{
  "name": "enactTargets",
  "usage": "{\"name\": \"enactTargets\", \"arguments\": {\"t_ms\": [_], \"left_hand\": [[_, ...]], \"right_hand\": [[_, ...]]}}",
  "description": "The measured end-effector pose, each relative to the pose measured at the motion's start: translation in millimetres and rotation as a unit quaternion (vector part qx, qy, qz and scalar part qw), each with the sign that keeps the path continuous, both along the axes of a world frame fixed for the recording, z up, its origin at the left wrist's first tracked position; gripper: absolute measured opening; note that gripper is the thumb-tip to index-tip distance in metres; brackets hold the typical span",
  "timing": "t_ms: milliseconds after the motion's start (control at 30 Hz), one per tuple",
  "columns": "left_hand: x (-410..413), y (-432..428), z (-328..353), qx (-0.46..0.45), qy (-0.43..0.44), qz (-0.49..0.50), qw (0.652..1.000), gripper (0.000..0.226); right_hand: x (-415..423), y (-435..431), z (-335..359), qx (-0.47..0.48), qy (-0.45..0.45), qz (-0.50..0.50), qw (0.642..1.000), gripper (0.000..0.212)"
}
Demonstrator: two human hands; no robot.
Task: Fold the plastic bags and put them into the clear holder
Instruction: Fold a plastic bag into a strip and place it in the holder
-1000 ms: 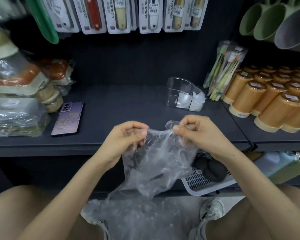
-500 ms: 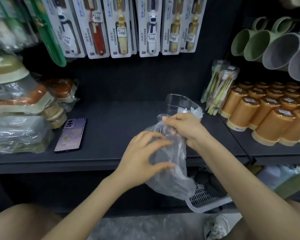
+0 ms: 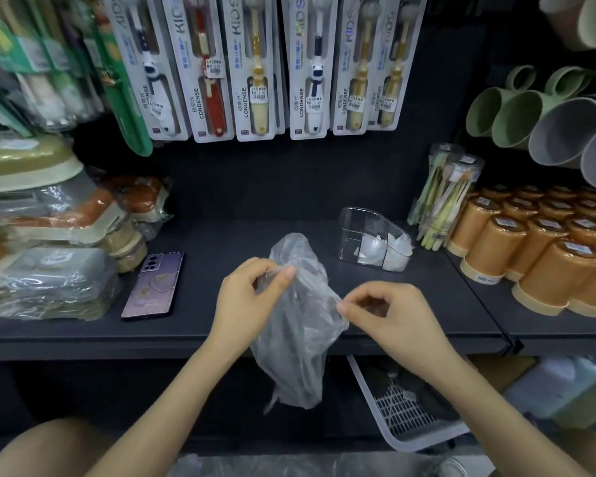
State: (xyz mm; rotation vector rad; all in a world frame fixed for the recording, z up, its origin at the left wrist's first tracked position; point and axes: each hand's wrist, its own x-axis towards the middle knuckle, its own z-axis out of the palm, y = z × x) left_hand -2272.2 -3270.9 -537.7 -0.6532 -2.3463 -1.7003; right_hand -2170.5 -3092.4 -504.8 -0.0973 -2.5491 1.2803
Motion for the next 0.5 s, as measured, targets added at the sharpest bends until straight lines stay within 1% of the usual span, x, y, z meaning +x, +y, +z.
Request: {"name": "enactTargets", "arguments": {"t_ms": [100,167,200,267,300,367,433,467,500], "left_hand": [[-6.1,-11.9,1.4,-0.015,-0.036,-0.008,0.999,0.024],[-8.6,-19.4,5.2,-0.066,-0.044,-0.007,0.997,0.032],[-8.4,-23.4,8.3,-0.104,-0.017,0.008,0.994,0.04],[-0.9,-27.6,20.4,-0.147,0.078,0.025,0.986,0.058],[6.8,-25.5,29.1,-0.15,0.124,0.007,0.981,0.063],[23.8,-14.7,41.0,-0.168,0.185,-0.053,0.967,0.07],[32.8,-2.9,42.6,-0.192,0.207,-0.076,0.956,0.065],[33.3,0.6,42.2,-0.194,0.198,-0.078,0.958,0.056],[31.7,2.1,41.6,-0.18,0.169,-0.078,0.966,0.046]], "right_hand": [[-6.2,0.1,0.7,-0.09,-0.017,-0.007,0.996,0.014],[-9.5,-2.4,6.2,-0.138,-0.034,0.001,0.99,0.015],[-11.6,-3.8,8.4,-0.14,-0.04,0.004,0.989,0.015],[-16.3,-8.1,14.4,-0.126,-0.045,0.005,0.991,0.016],[-19.2,-10.2,18.2,-0.121,-0.047,0.004,0.992,0.016],[-25.1,-15.0,26.8,-0.123,-0.055,0.013,0.991,0.017],[-29.5,-18.9,34.8,-0.145,-0.06,0.029,0.987,0.018],[-30.0,-19.9,38.1,-0.158,-0.059,0.038,0.985,0.017],[-30.1,-20.2,40.5,-0.17,-0.053,0.044,0.983,0.017]]}}
